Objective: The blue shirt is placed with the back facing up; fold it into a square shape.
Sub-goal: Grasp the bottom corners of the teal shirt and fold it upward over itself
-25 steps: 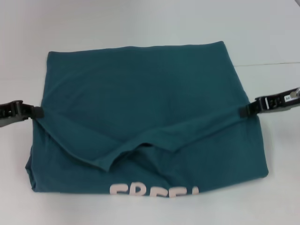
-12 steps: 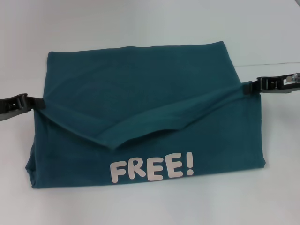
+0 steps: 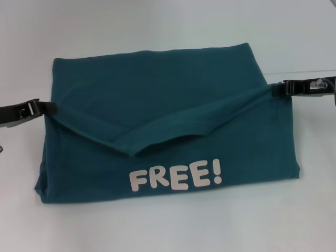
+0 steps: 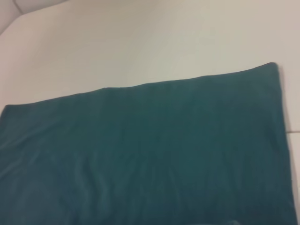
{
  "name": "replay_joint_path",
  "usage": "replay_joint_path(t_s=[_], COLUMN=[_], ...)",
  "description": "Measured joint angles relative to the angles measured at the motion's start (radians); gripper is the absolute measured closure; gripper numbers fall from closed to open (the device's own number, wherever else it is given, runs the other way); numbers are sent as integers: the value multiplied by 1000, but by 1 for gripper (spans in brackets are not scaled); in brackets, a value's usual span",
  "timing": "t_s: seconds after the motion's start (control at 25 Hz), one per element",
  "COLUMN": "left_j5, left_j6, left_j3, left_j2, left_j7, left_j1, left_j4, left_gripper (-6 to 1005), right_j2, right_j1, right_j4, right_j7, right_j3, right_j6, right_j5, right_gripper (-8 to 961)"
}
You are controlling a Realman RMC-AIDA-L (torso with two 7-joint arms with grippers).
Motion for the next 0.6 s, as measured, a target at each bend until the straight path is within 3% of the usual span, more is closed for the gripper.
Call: replay_joint_path(t_s=[0.6], left_j5=[-25], left_j6=[-116], left_j3=[3], left_j2=[-9], left_j7=[71], left_j1=[-2], left_j4=[-66], left_gripper=[937], right_j2=[35], right_j1=[-9], right_j4=[40], right_j7=[0], right_j3=[-7], right_j6=[181], right_j5=[2], right_gripper=[897])
